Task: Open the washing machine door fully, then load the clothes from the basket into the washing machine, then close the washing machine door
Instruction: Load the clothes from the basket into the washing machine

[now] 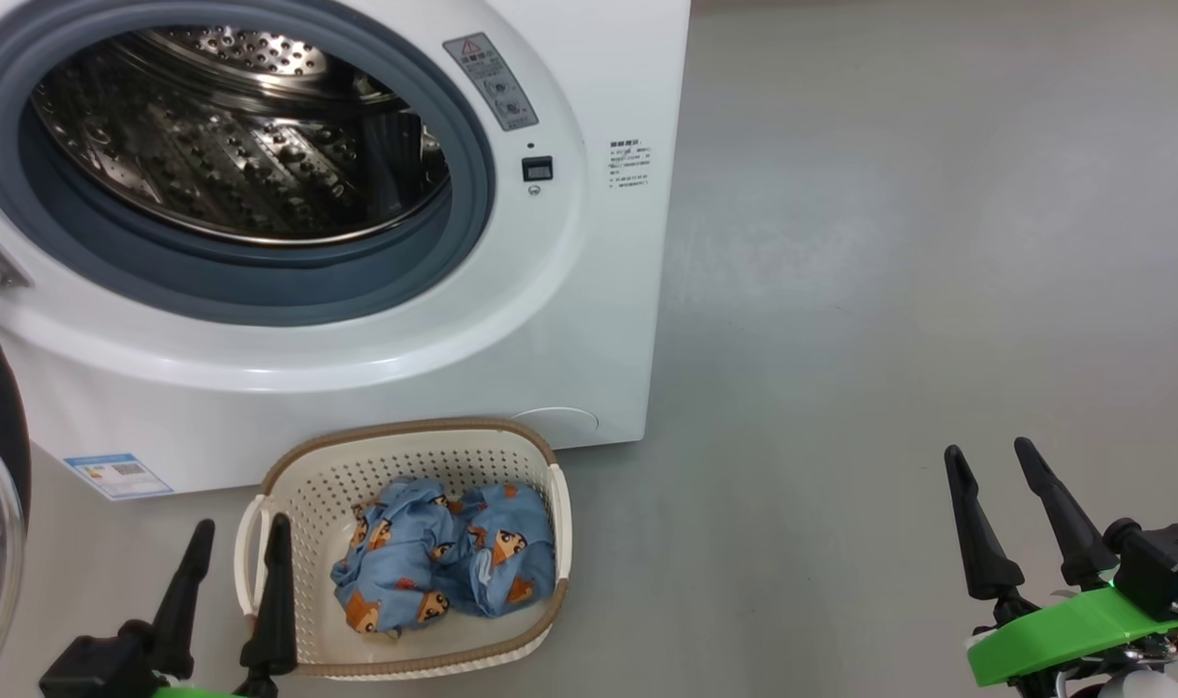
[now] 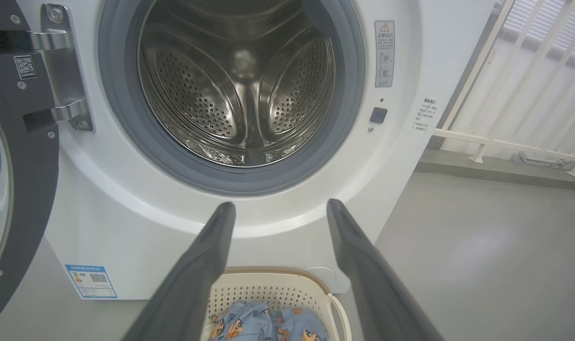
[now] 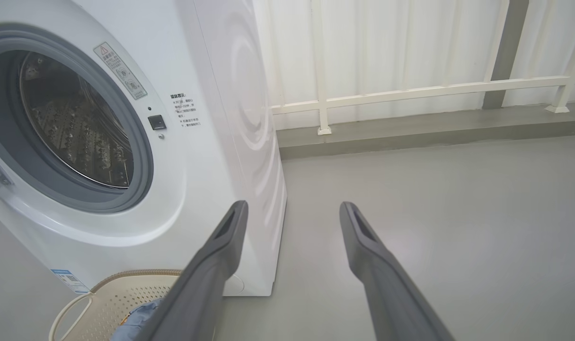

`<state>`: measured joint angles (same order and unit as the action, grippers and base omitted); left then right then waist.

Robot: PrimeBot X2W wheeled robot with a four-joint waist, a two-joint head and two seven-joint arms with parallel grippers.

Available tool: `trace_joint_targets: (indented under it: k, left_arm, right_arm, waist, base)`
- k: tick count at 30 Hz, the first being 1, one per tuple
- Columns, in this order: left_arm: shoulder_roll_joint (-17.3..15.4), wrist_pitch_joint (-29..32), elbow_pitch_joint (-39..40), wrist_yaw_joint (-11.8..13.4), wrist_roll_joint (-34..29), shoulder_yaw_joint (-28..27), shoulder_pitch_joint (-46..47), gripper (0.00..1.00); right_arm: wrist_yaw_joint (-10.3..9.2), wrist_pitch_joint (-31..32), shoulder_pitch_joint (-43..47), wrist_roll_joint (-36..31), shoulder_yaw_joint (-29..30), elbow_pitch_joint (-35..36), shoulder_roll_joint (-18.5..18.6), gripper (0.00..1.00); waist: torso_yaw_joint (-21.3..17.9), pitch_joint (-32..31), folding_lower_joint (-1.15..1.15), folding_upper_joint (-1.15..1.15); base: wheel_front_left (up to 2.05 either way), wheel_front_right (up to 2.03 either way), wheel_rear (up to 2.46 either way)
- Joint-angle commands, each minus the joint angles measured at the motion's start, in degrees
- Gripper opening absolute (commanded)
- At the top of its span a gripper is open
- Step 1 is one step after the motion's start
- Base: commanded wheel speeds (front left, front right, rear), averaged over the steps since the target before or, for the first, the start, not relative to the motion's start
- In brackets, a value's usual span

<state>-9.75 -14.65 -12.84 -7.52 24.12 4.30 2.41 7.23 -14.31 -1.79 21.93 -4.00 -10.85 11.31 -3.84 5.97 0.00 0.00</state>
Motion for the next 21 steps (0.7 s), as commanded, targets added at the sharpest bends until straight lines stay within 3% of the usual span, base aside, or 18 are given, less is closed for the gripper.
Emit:
trace_joint_targets:
  k: [1, 12, 21]
  left_arm:
    - [-0.66, -0.35, 0.58, 0.03, -0.65, -1.72, 2.57, 1.00]
    - [1.03, -0.35, -7.46, 0.03, -2.47, -0.22, 4.64, 1.00]
    - [1.30, -0.35, -20.86, 0.03, -3.44, 1.83, 11.84, 1.00]
  right_arm:
    - [0.25, -0.69, -1.54, 0.26, -1.47, 1.56, 0.86, 1.00]
    - [0.25, -0.69, -2.78, 0.15, -1.65, 2.11, -0.18, 1.00]
    - [0.25, -0.69, -5.84, 0.06, -2.15, 3.07, -2.21, 1.00]
  waist:
    - [-0.04, 0.17, 0.00, 0.00]
    - [-0.05, 3.24, 0.00, 0.00]
    - [-1.11, 10.43, 0.00, 0.00]
  base:
    - [0.00, 0.00, 0.00]
    - [0.00, 0.00, 0.00]
    - [0.00, 0.00, 0.00]
